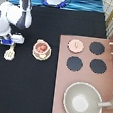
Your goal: Take the lid off the pot, put the pot on the plate, and use the tool to push the pot to the front of the table.
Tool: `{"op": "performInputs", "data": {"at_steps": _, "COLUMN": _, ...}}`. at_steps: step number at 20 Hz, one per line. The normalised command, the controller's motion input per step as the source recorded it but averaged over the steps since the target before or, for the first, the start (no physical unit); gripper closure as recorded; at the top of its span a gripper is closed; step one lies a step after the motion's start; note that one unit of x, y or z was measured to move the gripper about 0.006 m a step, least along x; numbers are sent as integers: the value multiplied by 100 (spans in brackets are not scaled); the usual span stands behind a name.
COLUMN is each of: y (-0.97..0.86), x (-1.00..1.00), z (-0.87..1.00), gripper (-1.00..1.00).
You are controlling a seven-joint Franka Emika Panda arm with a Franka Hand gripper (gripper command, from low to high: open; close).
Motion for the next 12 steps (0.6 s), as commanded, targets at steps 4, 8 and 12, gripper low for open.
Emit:
{"op": "performInputs", "data": {"at_steps": 4, "y": 15, "x": 46, "z": 15, "gripper": 100}}
{"op": "performInputs", "data": {"at_steps": 8, "y": 17, "x": 22, "z": 25, "gripper": 100}}
{"op": "performInputs", "data": {"at_steps": 12, "y": 5, "x": -51, "z": 23, "gripper": 100}}
